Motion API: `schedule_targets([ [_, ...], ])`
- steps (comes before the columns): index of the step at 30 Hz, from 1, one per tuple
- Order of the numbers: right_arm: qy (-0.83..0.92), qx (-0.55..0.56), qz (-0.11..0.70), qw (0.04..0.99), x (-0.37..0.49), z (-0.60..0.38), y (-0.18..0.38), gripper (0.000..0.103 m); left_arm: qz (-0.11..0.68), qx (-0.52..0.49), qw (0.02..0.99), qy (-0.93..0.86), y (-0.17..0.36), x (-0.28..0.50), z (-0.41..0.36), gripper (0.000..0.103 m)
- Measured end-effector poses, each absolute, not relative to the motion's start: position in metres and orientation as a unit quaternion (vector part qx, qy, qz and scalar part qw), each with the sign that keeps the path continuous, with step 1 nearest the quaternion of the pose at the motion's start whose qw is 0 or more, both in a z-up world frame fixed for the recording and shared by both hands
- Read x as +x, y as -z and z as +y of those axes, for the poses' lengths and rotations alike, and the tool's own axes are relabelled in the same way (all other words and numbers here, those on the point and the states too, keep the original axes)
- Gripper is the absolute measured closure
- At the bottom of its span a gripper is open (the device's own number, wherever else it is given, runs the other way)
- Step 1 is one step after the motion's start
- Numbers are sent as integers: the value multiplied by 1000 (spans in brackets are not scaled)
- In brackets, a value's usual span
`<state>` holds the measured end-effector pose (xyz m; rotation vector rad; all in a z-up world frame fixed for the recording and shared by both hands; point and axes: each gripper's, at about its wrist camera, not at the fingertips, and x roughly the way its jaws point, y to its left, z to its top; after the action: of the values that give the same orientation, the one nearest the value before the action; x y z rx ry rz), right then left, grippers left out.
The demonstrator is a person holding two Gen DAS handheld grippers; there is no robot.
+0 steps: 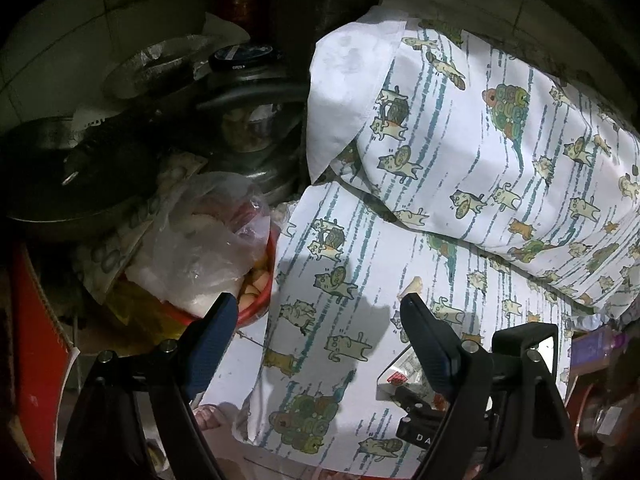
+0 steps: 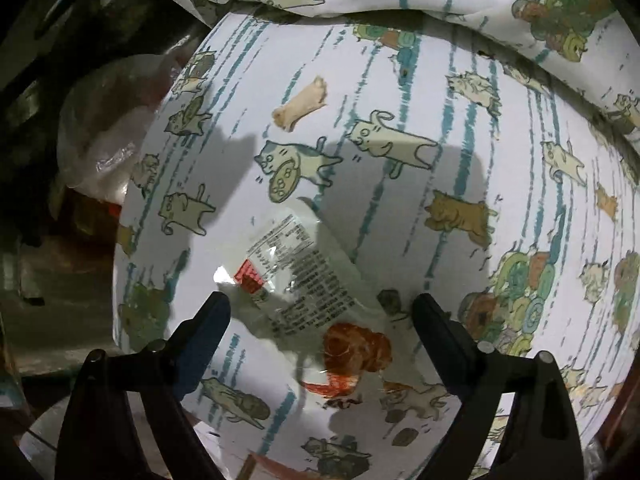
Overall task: Collect trash
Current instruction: 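Grasp the second clear sauce packet on the stool with the right tool, then grasp a small beige crumb with the left tool while the right tool holds the packet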
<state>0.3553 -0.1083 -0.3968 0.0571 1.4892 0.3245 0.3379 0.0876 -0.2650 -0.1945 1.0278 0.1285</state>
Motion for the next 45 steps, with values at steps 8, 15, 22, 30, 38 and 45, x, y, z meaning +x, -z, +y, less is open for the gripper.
schedule_targets([
  [8,-206,-80,669,709,336,-72,397,18,495,-105,861,-57,267,345,88,18],
  [15,-172,-90,671,716,328,-78,388,35,498,-82,862,-56,273,355,75,18],
  [22,-85,18,682,727,364,-153,368,38,519,-61,852,-11,295,389,48,18],
  [30,-37,96,639,762,372,-232,314,38,570,20,819,70,355,441,-6,50],
  [38,-17,129,633,763,362,-271,315,38,629,-38,774,69,412,461,-7,66],
  [45,-18,122,629,768,370,-272,327,38,630,-12,770,100,413,453,-25,88],
])
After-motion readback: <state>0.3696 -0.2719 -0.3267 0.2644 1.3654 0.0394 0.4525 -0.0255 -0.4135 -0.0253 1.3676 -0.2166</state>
